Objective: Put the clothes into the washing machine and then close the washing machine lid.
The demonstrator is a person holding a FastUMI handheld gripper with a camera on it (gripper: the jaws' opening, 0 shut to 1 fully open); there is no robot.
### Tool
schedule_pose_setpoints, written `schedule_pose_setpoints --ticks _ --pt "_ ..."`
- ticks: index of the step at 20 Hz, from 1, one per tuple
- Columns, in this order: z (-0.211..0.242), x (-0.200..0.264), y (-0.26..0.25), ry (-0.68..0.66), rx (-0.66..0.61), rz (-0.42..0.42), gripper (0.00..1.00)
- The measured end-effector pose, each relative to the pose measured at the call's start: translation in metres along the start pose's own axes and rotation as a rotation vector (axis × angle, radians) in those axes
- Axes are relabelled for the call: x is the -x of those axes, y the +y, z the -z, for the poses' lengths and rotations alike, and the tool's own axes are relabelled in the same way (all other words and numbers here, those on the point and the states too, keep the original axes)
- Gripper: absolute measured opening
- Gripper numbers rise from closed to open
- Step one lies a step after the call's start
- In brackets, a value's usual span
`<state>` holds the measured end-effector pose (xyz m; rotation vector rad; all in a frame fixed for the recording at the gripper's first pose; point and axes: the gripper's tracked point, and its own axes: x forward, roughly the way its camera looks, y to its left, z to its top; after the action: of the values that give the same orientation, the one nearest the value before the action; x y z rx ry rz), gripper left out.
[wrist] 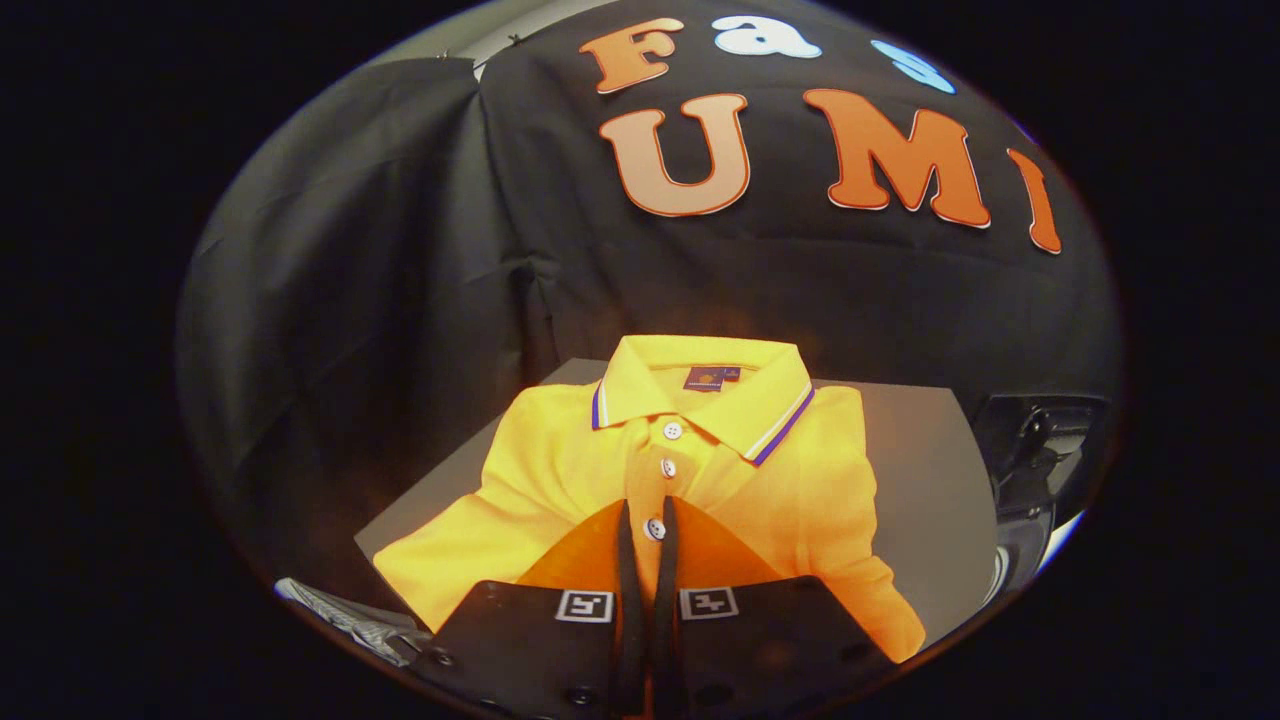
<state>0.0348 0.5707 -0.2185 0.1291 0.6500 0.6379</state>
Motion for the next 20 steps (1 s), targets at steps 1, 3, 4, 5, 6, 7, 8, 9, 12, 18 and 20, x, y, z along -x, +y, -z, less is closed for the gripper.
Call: schedule_pose_setpoints --ticks 1,3,4,5,6,7,8,9,12,18,20 --pt "-0.005 -0.001 0.000 -0.033 -0.014 -0.007 0.11" --pt "-0.017 0.007 0.003 -0.101 -0.003 -0.026 0.10" --pt "-0.024 0.010 0.005 -0.128 0.018 -0.046 0.10" --pt "-0.029 0.014 0.010 -0.145 0.031 -0.068 0.10" --pt "-0.035 0.018 0.013 -0.165 0.043 -0.083 0.10" --pt "-0.043 0.024 0.013 -0.190 0.057 -0.093 0.10" --pt "-0.051 0.030 0.013 -0.212 0.064 -0.104 0.10" --pt "-0.057 0.038 0.016 -0.232 0.066 -0.116 0.10" --pt "-0.072 0.059 0.026 -0.281 0.048 -0.155 0.10" --pt "-0.093 0.123 -0.001 -0.372 0.025 -0.155 0.10" --pt "-0.102 0.140 -0.022 -0.396 0.021 -0.143 0.10"
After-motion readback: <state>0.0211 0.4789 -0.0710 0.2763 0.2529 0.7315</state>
